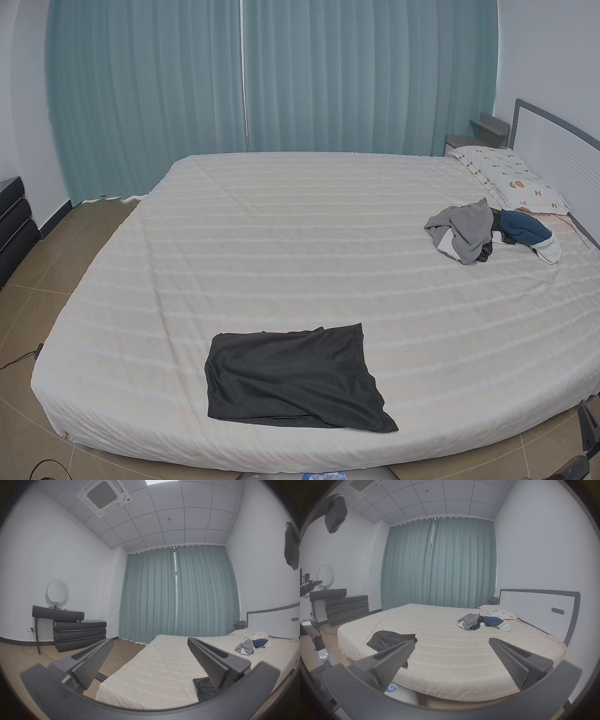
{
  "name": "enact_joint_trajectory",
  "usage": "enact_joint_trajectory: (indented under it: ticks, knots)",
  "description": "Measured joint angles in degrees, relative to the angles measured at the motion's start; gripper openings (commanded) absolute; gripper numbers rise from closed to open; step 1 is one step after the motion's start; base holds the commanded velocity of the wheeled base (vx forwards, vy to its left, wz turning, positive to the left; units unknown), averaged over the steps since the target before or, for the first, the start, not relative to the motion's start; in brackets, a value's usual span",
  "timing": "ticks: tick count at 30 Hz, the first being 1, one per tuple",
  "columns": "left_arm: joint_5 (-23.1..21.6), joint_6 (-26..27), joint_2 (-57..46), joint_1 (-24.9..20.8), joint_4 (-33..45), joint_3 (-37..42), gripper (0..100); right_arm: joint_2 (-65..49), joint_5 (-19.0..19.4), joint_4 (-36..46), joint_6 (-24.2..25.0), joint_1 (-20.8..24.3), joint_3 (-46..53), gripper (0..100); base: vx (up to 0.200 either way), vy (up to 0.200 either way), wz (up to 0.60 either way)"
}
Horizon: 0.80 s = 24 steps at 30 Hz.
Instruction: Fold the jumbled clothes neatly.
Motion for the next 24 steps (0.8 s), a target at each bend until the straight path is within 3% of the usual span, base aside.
enact_joint_trajectory:
  ticks: [6, 11, 14, 18, 24]
  knots:
    - [-1.8, 1.0, -1.3, 0.5, -9.1, 8.1, 100, -2.3, 1.1, -4.2, -1.3, -1.2, 3.2, 100, 0.000, 0.000, 0.00]
    - [-4.4, 3.6, -1.7, 0.5, -24.7, 17.2, 100, -3.0, 1.8, -16.8, -1.8, -1.4, 8.8, 100, 0.000, 0.000, 0.00]
    - [-5.8, 4.6, -1.7, 0.5, -28.6, 20.5, 100, -3.2, 1.9, -22.4, -2.0, -1.5, 11.3, 100, 0.000, 0.000, 0.00]
    - [-7.4, 5.6, -1.8, 0.5, -27.7, 23.1, 100, -3.3, 1.9, -23.9, -1.9, -1.5, 13.5, 100, 0.000, 0.000, 0.00]
    - [-9.5, 5.6, -1.8, 0.6, -15.2, 25.0, 100, -3.3, 1.7, -18.8, 0.6, -1.6, 15.4, 100, 0.000, 0.000, 0.00]
